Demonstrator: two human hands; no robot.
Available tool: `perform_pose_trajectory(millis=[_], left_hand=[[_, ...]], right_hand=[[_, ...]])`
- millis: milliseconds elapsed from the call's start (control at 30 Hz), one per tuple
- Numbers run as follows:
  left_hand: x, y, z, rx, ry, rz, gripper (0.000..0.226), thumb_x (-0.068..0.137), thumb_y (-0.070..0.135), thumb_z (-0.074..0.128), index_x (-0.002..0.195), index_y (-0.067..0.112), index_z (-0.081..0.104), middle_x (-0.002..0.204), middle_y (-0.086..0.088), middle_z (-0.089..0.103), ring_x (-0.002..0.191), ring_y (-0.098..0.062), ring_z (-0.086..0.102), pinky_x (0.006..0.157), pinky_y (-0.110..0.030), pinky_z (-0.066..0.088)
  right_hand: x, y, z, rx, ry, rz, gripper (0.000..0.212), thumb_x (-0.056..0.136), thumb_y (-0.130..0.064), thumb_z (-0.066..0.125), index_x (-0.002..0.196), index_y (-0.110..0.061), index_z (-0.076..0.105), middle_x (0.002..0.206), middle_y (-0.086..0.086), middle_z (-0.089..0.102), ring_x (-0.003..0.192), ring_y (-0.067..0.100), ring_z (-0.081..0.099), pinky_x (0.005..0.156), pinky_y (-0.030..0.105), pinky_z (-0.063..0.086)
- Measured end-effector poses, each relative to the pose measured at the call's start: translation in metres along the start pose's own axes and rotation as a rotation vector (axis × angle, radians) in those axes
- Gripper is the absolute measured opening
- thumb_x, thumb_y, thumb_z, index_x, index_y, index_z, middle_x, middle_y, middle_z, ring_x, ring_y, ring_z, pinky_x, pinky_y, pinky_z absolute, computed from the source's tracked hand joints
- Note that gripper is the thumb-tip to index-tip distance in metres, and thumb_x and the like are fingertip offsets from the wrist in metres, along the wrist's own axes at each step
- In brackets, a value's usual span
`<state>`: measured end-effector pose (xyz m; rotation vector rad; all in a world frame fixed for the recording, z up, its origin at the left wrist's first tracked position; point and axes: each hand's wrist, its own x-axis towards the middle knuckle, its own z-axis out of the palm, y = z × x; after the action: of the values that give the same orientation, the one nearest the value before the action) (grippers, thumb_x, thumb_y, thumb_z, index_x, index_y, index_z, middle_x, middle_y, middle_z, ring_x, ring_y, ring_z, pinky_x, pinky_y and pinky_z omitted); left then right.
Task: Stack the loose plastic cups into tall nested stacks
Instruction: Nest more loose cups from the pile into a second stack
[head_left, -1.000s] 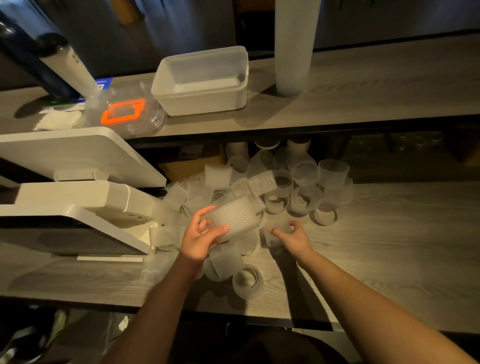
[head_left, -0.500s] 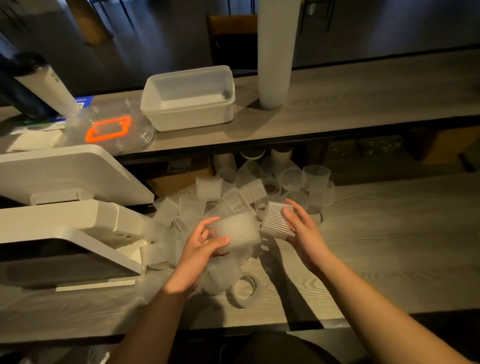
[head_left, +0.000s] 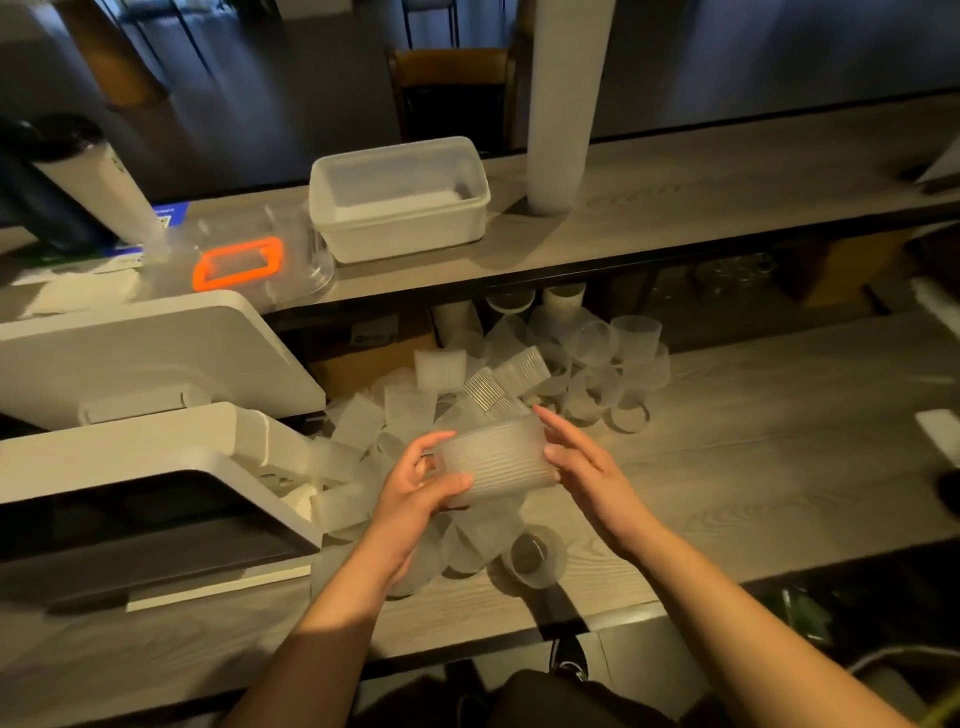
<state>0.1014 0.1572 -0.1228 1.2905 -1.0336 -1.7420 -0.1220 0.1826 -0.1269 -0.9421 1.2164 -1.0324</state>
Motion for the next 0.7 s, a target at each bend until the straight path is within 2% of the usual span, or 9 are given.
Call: perform_pose_trajectory(millis=[167,300,400,467,533,600,667,700], left_hand=[[-0.015,-0.005,-0.012,0.012,-0.07,-0.055,0.075,0.053,0.035,0.086,0.123,0.027,0.059,0.127,-0.008,0.06,0.112,-0.028,0.062,0.084,-0.038,0.057],[-0.021,-0.011,-0.021,0.123,-0.133,-0.105,0.078,0.053,0.044,0.087,0.124,0.031,0.059,0.129,-0.007,0.058,0.116,-0.026,0.06,0.084,-0.033,0.055],[-0.024,-0.011,-0.023,0.253,-0.14,-0.085,0.081,0.051,0.054,0.087,0.126,0.034,0.06,0.125,0.001,0.063,0.112,-0.018,0.062,0.09,-0.037,0.057],[-0.025,-0.01,-0.023,0.279,-0.108,-0.075,0.08,0.05,0.056,0.086,0.123,0.034,0.062,0.12,0.003,0.067,0.108,-0.015,0.065,0.088,-0.035,0.057],[-0.027,-0.01,-0.024,0.219,-0.052,-0.071,0.079,0.049,0.054,0.085,0.121,0.029,0.064,0.117,0.002,0.07,0.106,-0.016,0.066,0.082,-0.032,0.056],[-0.027,-0.012,-0.025,0.111,-0.002,-0.087,0.079,0.056,0.049,0.087,0.125,0.022,0.063,0.116,-0.002,0.071,0.106,-0.019,0.067,0.08,-0.031,0.054],[-0.029,-0.014,-0.026,0.006,0.006,-0.113,0.068,0.068,0.039,0.085,0.128,0.018,0.061,0.118,-0.005,0.07,0.109,-0.022,0.066,0.083,-0.033,0.054],[-0.031,-0.014,-0.027,-0.025,0.003,-0.126,0.062,0.071,0.034,0.079,0.127,0.017,0.06,0.119,-0.007,0.07,0.111,-0.022,0.065,0.085,-0.034,0.054]], right_hand=[[-0.01,0.01,0.02,0.0,-0.023,0.014,0.064,0.073,-0.056,0.068,0.135,-0.043,0.058,0.142,-0.007,0.054,0.132,0.011,0.05,0.112,0.043,0.043],[-0.015,0.015,0.028,0.03,0.009,0.026,0.066,0.071,-0.056,0.071,0.133,-0.038,0.061,0.134,0.002,0.059,0.125,0.017,0.056,0.11,0.049,0.044],[-0.018,0.02,0.033,0.039,0.017,0.03,0.073,0.07,-0.056,0.073,0.137,-0.031,0.057,0.13,0.004,0.061,0.122,0.018,0.059,0.108,0.047,0.046],[-0.018,0.024,0.033,0.058,0.026,0.033,0.077,0.07,-0.055,0.074,0.14,-0.03,0.052,0.129,0.007,0.062,0.12,0.018,0.061,0.103,0.044,0.05],[-0.019,0.033,0.032,0.091,0.081,0.028,0.071,0.078,-0.053,0.073,0.14,-0.031,0.048,0.128,0.011,0.062,0.115,0.02,0.063,0.097,0.037,0.053],[-0.022,0.049,0.03,-0.007,0.218,0.026,0.059,0.086,-0.053,0.068,0.138,-0.032,0.048,0.13,0.008,0.06,0.117,0.019,0.061,0.095,0.03,0.052],[-0.026,0.07,0.022,-0.182,0.304,0.064,0.069,0.083,-0.05,0.07,0.143,-0.032,0.042,0.14,-0.001,0.05,0.13,0.015,0.049,0.1,0.028,0.042],[-0.027,0.081,0.016,-0.28,0.285,0.093,0.081,0.079,-0.049,0.076,0.148,-0.031,0.037,0.146,-0.003,0.042,0.135,0.013,0.04,0.104,0.029,0.037]])
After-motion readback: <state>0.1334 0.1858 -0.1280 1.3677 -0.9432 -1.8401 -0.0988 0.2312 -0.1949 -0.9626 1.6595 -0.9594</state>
